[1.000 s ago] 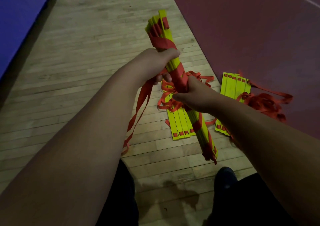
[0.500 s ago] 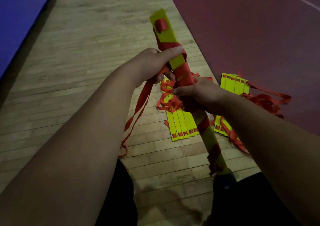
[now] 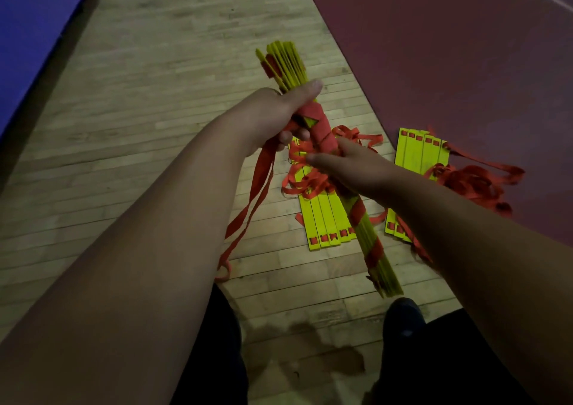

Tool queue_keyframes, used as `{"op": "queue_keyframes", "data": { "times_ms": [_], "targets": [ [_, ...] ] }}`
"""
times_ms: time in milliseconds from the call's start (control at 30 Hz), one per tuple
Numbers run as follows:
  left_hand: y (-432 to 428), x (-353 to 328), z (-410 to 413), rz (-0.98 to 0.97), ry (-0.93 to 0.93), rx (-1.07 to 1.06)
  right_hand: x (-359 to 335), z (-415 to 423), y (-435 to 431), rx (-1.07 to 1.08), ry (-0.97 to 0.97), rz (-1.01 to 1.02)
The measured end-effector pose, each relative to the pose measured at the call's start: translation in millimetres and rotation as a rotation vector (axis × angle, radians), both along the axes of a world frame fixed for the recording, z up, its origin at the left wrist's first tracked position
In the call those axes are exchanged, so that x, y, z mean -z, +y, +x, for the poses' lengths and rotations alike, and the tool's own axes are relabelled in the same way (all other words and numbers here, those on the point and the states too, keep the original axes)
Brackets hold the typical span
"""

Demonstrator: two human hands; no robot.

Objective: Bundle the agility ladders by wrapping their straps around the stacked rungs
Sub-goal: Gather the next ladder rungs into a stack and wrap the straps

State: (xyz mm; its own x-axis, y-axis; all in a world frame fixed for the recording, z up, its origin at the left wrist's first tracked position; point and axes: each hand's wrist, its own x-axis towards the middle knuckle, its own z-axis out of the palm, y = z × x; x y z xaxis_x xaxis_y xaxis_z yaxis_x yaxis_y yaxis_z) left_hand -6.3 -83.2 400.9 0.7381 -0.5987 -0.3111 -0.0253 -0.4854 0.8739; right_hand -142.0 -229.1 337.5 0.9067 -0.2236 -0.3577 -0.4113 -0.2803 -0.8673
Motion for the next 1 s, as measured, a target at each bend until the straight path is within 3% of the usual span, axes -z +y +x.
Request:
{"op": "queue_keyframes", "data": {
  "times_ms": [300, 700, 1000],
  "targets": [
    [4.6, -13.5, -5.5, -0.136, 0.105, 0.150, -26.8, -12.7, -10.7, -0.165, 0.021, 0.559],
    [2.7, -4.9, -0.2, 0.010, 0.030, 0.248, -22.2, -10.2, -5.1, -0.015, -0.040, 0.370],
    [1.3, -7.7, 1.4, 0.079, -0.079, 0.099, -4.7, 1.5, -0.2, 0.116, -0.117, -0.061]
  ]
}}
